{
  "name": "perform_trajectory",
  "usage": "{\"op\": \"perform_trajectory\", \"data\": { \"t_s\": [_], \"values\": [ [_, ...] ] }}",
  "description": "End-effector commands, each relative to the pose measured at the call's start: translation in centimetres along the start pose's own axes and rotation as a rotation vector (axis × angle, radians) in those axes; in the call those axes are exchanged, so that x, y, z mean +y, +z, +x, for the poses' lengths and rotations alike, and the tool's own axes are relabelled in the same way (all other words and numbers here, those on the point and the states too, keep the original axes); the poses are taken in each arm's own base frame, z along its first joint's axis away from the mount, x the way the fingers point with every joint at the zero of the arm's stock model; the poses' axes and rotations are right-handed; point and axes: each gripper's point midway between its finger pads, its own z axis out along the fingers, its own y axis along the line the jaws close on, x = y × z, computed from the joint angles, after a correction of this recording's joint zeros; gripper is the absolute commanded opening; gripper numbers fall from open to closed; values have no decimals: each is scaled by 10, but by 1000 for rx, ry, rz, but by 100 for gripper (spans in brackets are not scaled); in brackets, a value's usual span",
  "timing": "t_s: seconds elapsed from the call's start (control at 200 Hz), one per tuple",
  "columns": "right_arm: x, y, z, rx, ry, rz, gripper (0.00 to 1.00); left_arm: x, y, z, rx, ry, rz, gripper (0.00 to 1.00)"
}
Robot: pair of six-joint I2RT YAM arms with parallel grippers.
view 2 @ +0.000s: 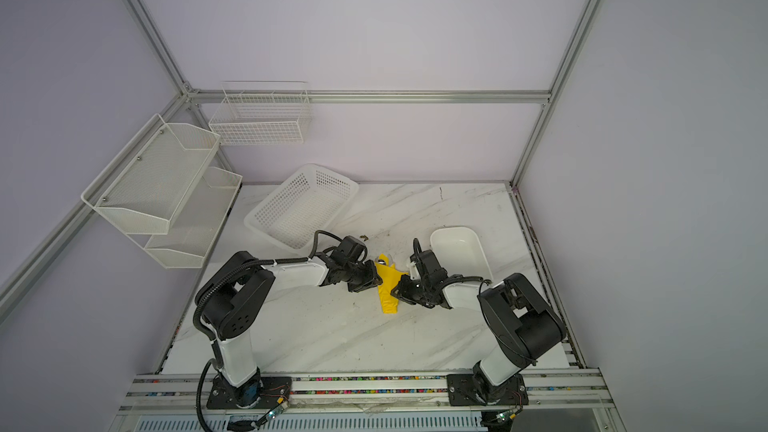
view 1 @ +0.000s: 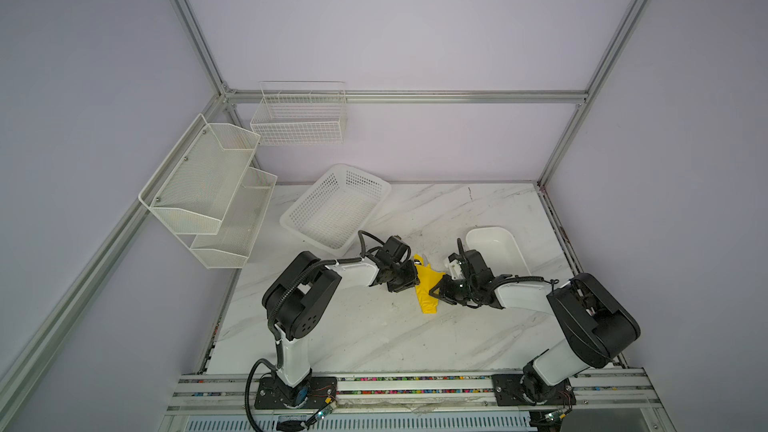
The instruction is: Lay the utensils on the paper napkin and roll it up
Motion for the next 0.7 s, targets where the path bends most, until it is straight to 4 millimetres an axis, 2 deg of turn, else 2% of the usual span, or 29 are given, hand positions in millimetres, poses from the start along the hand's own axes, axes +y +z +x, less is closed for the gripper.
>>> {"op": "perform_trajectory", "data": {
  "t_s": [0.0,0.115,0.28,0.45,0.695],
  "values": [
    [-17,0,1,-26,27,58,22,32,15,15,54,0,-116,16],
    [-19,-2,-4,-49,35,74,31,39,18,19,64,-4,-130,15],
    [-25,-3,-12,-81,60,94,41,34,18,18,62,6,-120,15],
    [-25,2,-15,-80,69,73,42,27,19,16,62,11,-108,15],
    [-21,14,-8,-41,70,1,42,23,16,15,53,10,-100,15]
  ]
}}
